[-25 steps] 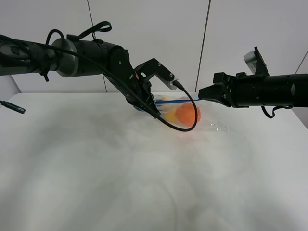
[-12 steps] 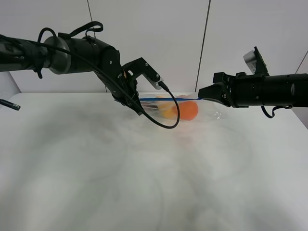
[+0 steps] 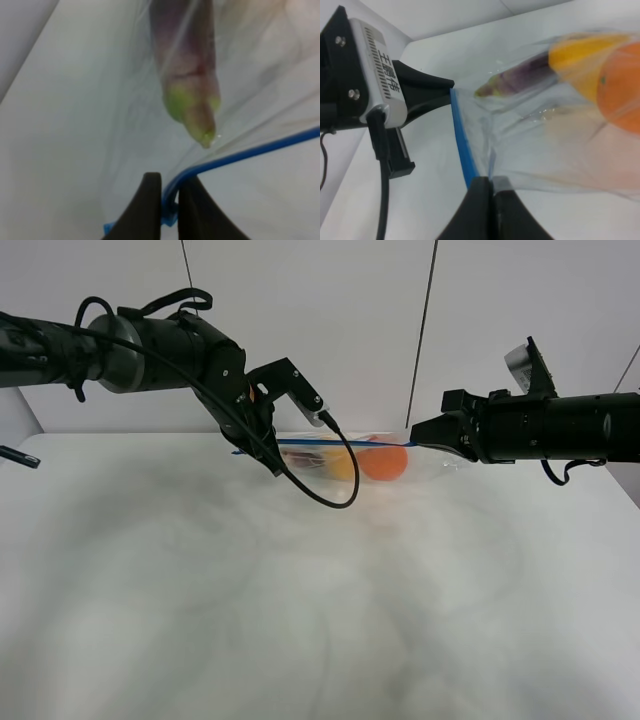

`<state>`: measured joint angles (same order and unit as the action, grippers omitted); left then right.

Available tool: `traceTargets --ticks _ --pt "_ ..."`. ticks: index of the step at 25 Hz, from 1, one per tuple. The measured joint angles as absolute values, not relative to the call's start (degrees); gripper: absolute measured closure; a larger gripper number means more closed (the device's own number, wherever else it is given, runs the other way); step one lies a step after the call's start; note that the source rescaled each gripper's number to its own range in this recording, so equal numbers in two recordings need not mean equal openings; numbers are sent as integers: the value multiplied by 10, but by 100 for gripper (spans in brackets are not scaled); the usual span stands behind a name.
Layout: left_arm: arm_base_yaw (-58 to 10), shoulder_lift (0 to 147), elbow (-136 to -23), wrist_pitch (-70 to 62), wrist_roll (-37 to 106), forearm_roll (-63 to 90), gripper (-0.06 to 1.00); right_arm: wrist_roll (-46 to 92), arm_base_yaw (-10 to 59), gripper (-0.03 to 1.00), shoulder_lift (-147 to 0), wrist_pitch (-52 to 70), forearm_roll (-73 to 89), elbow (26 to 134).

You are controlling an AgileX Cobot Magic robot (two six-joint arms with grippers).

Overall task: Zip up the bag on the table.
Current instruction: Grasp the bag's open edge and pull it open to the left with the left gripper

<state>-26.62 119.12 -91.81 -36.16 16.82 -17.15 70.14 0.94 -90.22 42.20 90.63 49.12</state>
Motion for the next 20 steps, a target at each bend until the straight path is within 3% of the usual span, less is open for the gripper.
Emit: traceTargets --ticks 20 --pt "-243 1192 -918 -399 137 -246 94 702 9 97 -902 424 906 492"
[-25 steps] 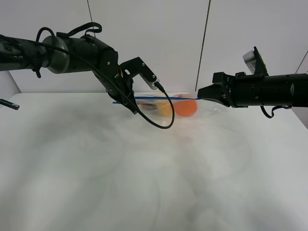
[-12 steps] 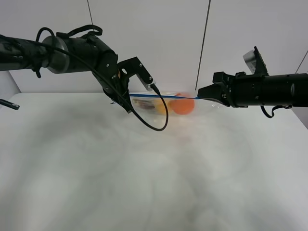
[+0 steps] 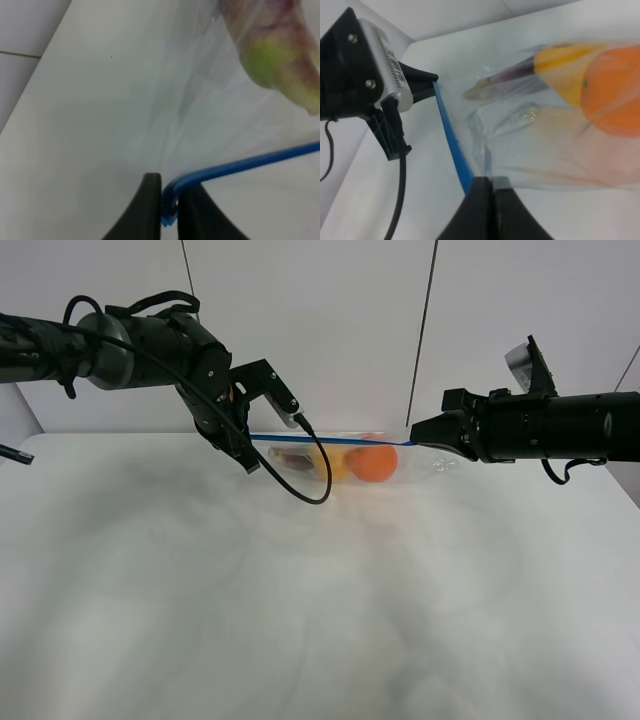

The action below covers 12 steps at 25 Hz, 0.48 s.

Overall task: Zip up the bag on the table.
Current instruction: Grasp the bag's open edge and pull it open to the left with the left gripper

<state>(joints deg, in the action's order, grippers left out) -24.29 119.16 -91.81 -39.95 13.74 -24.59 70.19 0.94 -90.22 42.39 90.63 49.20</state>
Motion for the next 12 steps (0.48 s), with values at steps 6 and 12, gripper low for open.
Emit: traceTargets --ticks 6,12 --pt "-243 1192 -918 -395 127 -245 94 702 9 97 -902 424 906 492" --pt "-222 1197 -916 -407 72 -281 36 702 5 97 -897 410 903 492"
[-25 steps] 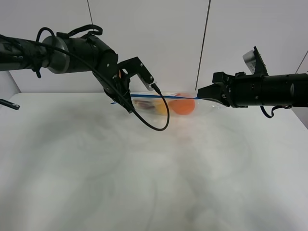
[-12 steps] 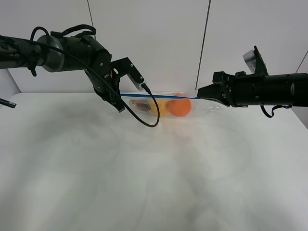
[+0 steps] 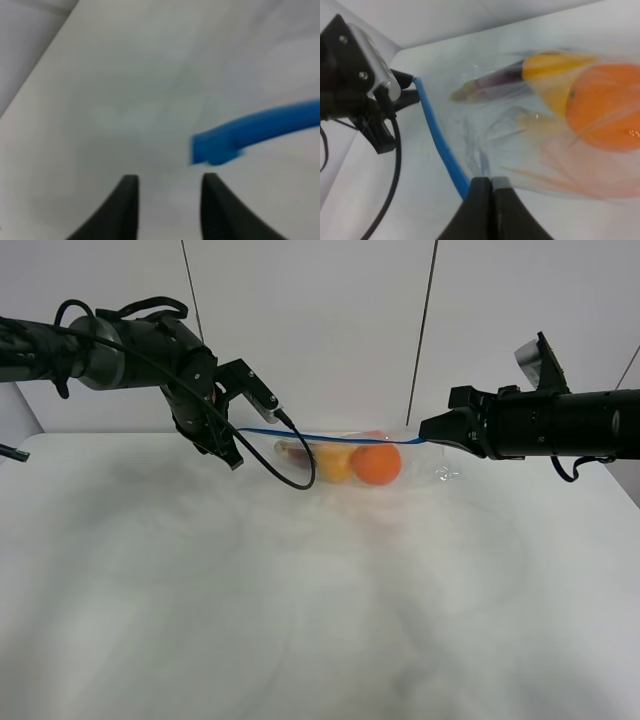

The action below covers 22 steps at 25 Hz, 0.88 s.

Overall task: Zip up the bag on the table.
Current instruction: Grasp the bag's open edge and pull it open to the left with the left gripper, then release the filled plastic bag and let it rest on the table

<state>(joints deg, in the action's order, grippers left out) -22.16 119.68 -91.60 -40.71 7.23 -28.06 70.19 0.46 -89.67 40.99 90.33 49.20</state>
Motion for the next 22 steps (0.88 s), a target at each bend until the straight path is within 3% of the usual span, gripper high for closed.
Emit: traceTargets --ticks 4,22 --pt "-222 1197 -916 -407 65 -281 28 702 5 97 -896 410 902 492" --pt "-157 1171 -916 -425 -88 -230 27 702 5 97 -896 397 881 492"
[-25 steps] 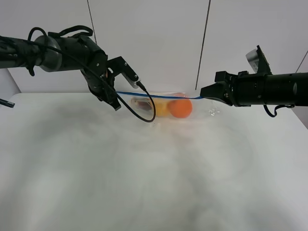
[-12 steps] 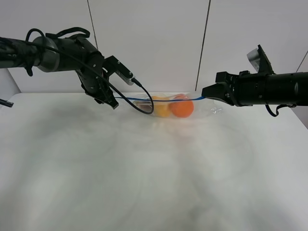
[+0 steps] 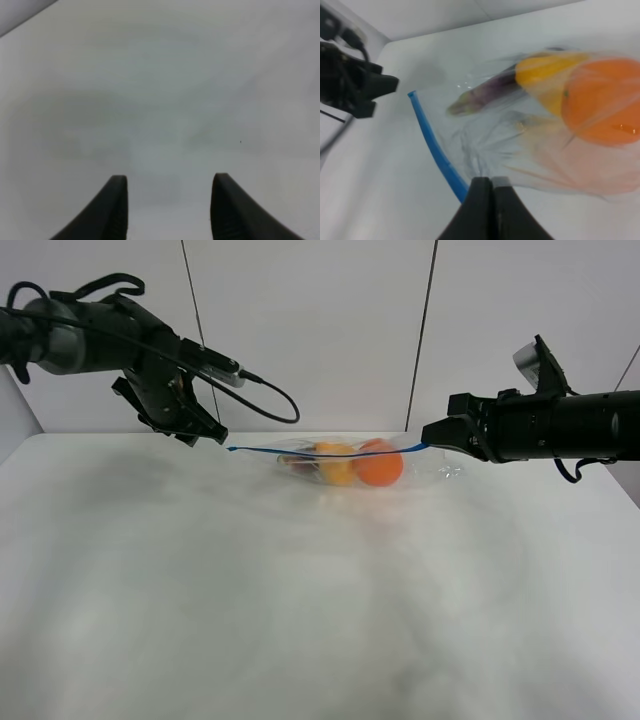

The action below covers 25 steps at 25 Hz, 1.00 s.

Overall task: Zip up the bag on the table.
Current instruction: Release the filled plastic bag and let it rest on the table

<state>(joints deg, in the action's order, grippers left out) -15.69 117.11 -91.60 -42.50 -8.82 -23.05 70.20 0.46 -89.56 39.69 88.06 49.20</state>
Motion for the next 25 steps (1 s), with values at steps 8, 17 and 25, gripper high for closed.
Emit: traceTargets --ticks 8,17,25 --pt "-78 1109 -915 -491 -51 -173 26 702 5 97 -896 394 879 492" --pt "-15 1004 -910 -516 10 -144 26 702 5 97 -896 394 878 492" --pt "-6 889 -817 -477 28 -125 26 701 5 97 -896 393 878 492"
